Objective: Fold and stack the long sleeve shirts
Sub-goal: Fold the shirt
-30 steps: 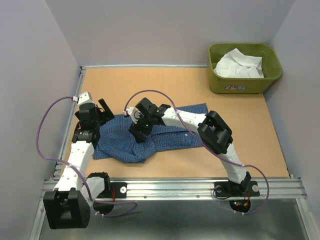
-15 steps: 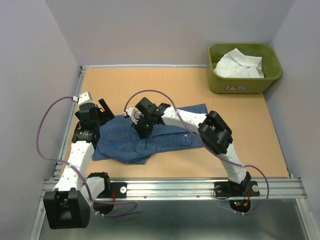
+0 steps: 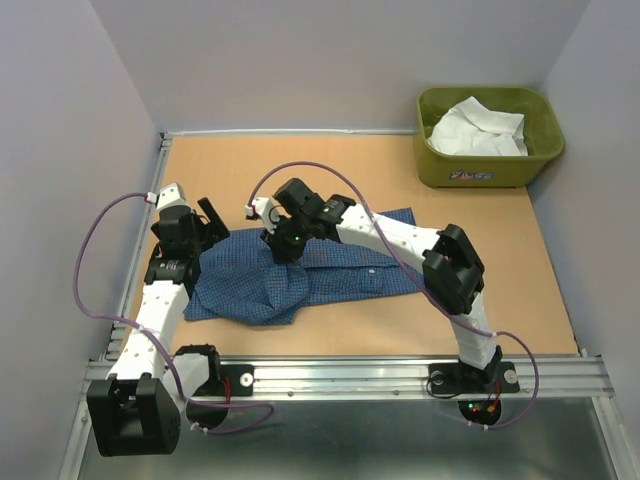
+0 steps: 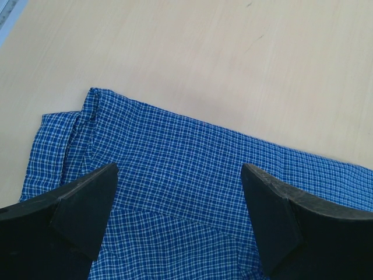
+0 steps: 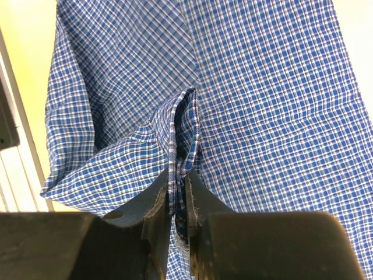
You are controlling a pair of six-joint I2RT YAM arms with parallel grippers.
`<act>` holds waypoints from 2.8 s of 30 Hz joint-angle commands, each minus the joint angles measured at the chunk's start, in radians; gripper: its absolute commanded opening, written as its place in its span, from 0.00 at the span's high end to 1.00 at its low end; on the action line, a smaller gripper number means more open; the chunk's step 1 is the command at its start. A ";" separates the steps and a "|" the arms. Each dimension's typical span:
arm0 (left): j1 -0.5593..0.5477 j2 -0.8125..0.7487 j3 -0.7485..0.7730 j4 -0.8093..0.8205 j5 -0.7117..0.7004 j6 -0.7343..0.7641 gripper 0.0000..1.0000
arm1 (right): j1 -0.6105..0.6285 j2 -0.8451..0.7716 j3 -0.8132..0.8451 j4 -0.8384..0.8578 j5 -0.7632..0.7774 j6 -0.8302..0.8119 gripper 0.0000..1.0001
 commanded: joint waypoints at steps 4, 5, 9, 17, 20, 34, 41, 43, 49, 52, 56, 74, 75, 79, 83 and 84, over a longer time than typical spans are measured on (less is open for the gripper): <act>-0.003 0.002 0.030 0.033 0.006 0.018 0.02 | 0.020 0.013 -0.017 0.009 -0.064 0.021 0.81; -0.003 0.005 0.029 0.033 0.006 0.018 0.02 | 0.020 0.020 -0.023 0.009 -0.069 0.021 0.81; -0.003 0.016 0.030 0.030 -0.001 0.018 0.02 | 0.021 0.031 -0.031 0.009 -0.080 0.029 0.88; -0.003 0.008 0.035 0.021 -0.023 0.012 0.02 | 0.021 -0.065 0.092 0.008 0.062 0.062 1.00; -0.003 -0.001 0.032 0.018 -0.037 0.009 0.02 | 0.021 -0.111 0.179 0.009 0.185 0.065 0.99; -0.001 -0.027 0.030 0.018 -0.061 0.001 0.02 | 0.020 -0.151 0.283 0.025 0.601 0.153 0.99; -0.003 -0.012 0.032 0.021 -0.041 0.006 0.02 | 0.020 -0.230 0.057 0.025 0.791 0.308 1.00; -0.001 -0.011 0.030 0.021 -0.035 0.008 0.02 | 0.020 -0.246 -0.013 0.025 0.833 0.337 0.99; -0.003 -0.006 0.027 0.027 -0.015 0.015 0.02 | -0.011 -0.266 -0.124 0.019 0.931 0.415 0.99; -0.003 -0.003 0.026 0.027 -0.009 0.017 0.02 | -0.040 -0.273 -0.161 0.019 0.934 0.464 0.99; -0.004 0.000 0.027 0.029 -0.005 0.020 0.02 | -0.080 -0.283 -0.234 0.019 0.928 0.539 0.99; -0.003 0.008 0.026 0.029 0.005 0.023 0.02 | -0.252 -0.286 -0.500 0.164 0.790 0.711 0.90; -0.004 0.009 0.024 0.027 0.003 0.024 0.02 | -0.255 -0.288 -0.511 0.175 0.790 0.716 0.90; -0.003 0.013 0.026 0.029 0.008 0.023 0.02 | -0.276 -0.297 -0.547 0.203 0.784 0.734 0.90; -0.004 0.017 0.025 0.029 0.012 0.026 0.02 | -0.286 -0.303 -0.569 0.250 0.773 0.736 0.90; -0.004 0.019 0.024 0.029 0.012 0.024 0.02 | -0.286 -0.306 -0.572 0.261 0.772 0.734 0.90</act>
